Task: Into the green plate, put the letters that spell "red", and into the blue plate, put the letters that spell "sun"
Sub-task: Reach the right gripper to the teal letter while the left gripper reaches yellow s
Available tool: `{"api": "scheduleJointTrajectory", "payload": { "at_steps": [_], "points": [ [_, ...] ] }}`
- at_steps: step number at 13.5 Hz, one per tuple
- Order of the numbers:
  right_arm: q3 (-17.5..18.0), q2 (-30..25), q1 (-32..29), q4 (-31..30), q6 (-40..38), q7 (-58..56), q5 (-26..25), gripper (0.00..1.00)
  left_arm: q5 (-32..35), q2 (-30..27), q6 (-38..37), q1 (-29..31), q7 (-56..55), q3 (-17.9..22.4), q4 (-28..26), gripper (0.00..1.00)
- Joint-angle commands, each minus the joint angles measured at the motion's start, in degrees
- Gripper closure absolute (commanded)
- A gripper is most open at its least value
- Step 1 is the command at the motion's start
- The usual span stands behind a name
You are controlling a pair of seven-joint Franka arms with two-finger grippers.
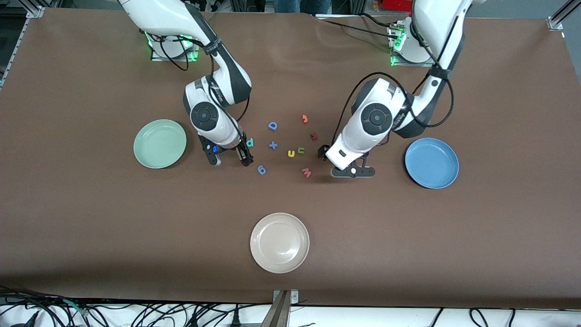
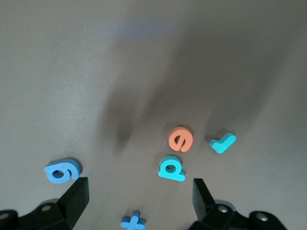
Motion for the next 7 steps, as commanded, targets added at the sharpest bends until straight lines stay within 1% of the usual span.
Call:
{"api": "scheduleJointTrajectory", "payload": {
  "at_steps": [1,4,7],
  "points": [
    [-0.5,1.5,2.0,-0.8,4.0,2.3,1.2,0.04,1.1,0.2,7.7,-2.6,-4.7,0.6,-3.9,0.0],
    [-0.6,1.6,2.0,-2.1,4.2,2.1,0.8,0.04,7.5,2.1,11.8,-3.4,-17.0,0.6,-4.4,0.0],
    [-0.7,1.5,2.0,-3.6,4.2,2.1,0.7,0.04,18.8,2.3,19.9,-4.5,-28.2,0.6,-10.1,0.0]
  ]
}}
